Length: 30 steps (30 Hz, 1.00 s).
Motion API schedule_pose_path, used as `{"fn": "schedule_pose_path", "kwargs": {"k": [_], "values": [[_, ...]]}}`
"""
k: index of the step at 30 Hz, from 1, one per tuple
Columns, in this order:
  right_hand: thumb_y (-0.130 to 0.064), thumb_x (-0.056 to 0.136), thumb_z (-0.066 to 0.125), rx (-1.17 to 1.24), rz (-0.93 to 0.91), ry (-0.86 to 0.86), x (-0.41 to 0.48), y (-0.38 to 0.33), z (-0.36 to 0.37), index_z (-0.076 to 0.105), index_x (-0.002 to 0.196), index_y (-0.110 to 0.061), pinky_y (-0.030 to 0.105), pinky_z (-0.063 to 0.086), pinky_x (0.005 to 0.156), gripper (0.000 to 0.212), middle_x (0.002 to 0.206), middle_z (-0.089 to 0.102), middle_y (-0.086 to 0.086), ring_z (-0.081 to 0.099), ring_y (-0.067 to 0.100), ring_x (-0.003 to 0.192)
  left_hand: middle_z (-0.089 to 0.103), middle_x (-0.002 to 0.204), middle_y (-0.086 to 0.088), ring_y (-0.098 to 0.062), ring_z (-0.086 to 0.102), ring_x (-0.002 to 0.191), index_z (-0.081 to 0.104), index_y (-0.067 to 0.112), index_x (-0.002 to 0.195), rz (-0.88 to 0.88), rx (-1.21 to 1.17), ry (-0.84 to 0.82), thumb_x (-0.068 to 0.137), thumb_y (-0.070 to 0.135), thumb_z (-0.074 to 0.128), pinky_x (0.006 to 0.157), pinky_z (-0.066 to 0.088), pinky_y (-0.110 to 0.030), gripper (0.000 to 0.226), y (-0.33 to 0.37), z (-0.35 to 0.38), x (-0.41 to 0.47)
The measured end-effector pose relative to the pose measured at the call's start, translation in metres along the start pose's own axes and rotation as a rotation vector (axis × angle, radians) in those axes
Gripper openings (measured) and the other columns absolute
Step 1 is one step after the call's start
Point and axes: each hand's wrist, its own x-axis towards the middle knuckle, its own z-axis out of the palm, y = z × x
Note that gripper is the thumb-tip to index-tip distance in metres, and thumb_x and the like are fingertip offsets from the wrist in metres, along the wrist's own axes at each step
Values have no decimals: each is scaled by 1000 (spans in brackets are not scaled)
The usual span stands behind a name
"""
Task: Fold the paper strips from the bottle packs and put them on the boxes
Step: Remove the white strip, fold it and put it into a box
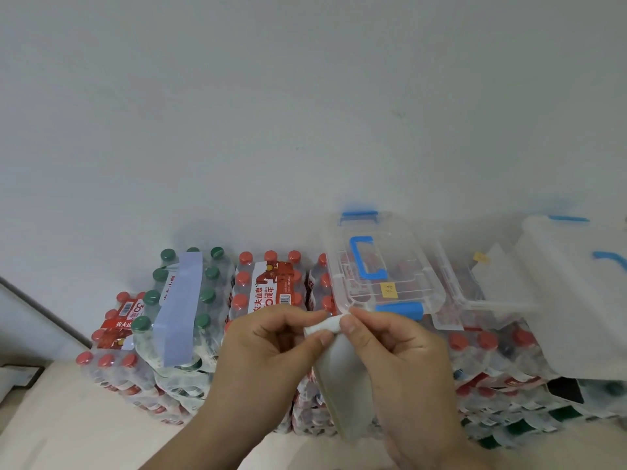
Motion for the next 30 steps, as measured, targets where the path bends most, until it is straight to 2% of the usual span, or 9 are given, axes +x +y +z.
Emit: {"fn": "schedule_pose_path", "kwargs": {"k": [3,7,11,16,19,21,23,27,30], "values": [[-29,66,76,63,16,-13,-1,-3,0,81,82,-24,23,56,77,18,86,81,-4,77,11,86,67,62,-9,-12,57,57,81,24,77,-24,-28,14,69,5,81,56,54,-31,21,2,-1,0],[-23,72,75,60,23,-5,-5,-1,1,78,90,-22,36,59,86,18,89,81,-3,77,14,89,71,77,-19,-29,64,67,82,24,81,-59,-45,-23,64,16,81,65,60,-42,18,3,-3,1],[-31,70,75,42,29,-13,-8,2,3,73,91,-28,43,60,84,21,86,81,3,77,18,86,74,79,-14,-19,68,70,82,23,84,-117,-98,6,66,20,78,66,60,-30,19,2,-3,-1],[-38,69,73,-65,-18,-44,-9,3,0,72,90,-21,43,63,79,27,84,80,1,77,18,83,76,82,-9,-23,71,75,80,24,84,-121,-64,3,80,4,75,70,61,-40,21,1,-4,-5],[-35,74,71,-81,-50,-66,-11,3,-3,73,92,-23,36,62,78,22,85,80,-2,76,15,84,76,83,-8,-26,70,77,80,22,86,-105,-54,2,82,3,74,67,61,-32,21,1,-5,-7],[-25,83,71,-79,-54,-97,-10,4,-4,74,98,-28,28,61,81,16,93,81,-8,76,11,93,74,79,-10,-17,66,67,80,20,87,-95,-63,53,82,2,74,58,54,-21,19,0,-6,-6],[-10,89,71,-80,-26,-133,-9,5,-6,72,104,-30,26,61,84,25,92,81,-5,75,12,93,74,77,-8,-6,64,64,79,19,89,-93,-70,76,82,3,74,56,50,-16,18,1,-7,-5],[-5,83,77,-68,-12,-148,-8,6,-5,72,107,-28,38,64,81,34,85,73,17,73,33,88,76,79,-7,-9,67,67,80,21,87,-70,-62,49,82,4,75,59,53,-18,19,1,-7,-6],[-6,81,80,-96,-26,-149,-8,5,-5,70,109,-31,40,62,83,39,81,76,11,76,26,85,76,79,-7,-12,68,69,80,21,87,-60,-61,71,83,6,74,60,53,-18,16,1,-6,-6]]}}
